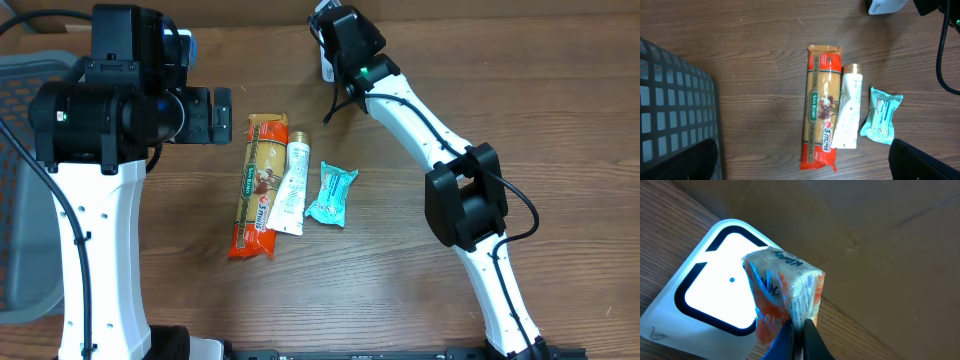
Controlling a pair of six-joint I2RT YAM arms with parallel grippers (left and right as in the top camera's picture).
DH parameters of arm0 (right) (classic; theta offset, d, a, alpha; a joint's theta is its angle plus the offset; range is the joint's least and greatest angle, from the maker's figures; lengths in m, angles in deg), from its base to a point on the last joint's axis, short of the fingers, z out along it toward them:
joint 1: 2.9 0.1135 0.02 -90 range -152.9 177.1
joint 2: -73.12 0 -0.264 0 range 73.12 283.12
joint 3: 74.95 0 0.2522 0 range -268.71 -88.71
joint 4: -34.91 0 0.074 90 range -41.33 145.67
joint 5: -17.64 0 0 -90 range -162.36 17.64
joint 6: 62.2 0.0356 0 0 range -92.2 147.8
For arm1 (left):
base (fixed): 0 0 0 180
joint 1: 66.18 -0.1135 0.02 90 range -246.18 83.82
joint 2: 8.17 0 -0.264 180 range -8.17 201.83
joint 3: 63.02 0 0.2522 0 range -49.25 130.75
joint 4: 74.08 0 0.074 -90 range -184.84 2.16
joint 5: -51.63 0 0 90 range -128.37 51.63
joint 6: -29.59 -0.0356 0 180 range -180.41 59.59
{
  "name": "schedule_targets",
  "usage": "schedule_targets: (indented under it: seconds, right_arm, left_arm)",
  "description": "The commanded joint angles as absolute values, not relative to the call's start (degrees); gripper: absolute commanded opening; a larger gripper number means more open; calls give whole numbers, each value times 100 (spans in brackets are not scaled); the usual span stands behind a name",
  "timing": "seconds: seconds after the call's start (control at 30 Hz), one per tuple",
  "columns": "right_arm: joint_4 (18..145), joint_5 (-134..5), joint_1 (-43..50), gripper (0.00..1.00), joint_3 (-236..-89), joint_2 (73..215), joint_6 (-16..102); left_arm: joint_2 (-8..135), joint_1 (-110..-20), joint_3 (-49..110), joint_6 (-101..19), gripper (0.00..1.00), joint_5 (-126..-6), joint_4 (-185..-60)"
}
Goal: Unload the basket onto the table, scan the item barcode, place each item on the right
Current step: 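Hold the tissue pack barcode against the white scanner face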
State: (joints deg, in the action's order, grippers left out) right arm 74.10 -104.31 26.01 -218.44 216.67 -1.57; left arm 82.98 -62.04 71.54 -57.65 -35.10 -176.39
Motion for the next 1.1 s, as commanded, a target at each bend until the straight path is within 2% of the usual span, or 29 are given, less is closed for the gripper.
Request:
schedule_targets:
  seconds: [0.0, 0.33, 0.63, 0.73, 0.9, 1.0, 1.07]
  right_arm:
    - [7388, -10597, 2640, 4, -21923, 21728, -275]
    - [7515, -10553, 2732, 3, -21923, 21728, -876]
    - [7639, -10507, 2769, 4, -21925, 21682, -950]
    - [7878, -10341, 2802, 4, -21929, 21439, -342]
    - [8837, -9207, 2798, 4, -21929, 20532, 914]
    - [10203, -8186, 2664, 4, -21929, 19415, 2702]
    - [10955, -7793, 2511, 4, -21929, 18987, 3277]
  left_arm:
    - [8333, -6166, 7197, -5874, 100, -3499, -17631]
    - [8333, -6166, 7197, -5874, 100, -3497, -17631]
    - [8333, -6166, 7197, -5874, 100, -3499, -17631]
    - [8333, -6166, 7197, -5874, 100, -3499, -17631]
    - [8333, -6166, 7197, -5874, 100, -3499, -17631]
    - [8333, -6166, 7197, -5874, 100, -3499, -17631]
    - [8333, -6166, 7197, -5874, 100, -3499, -17631]
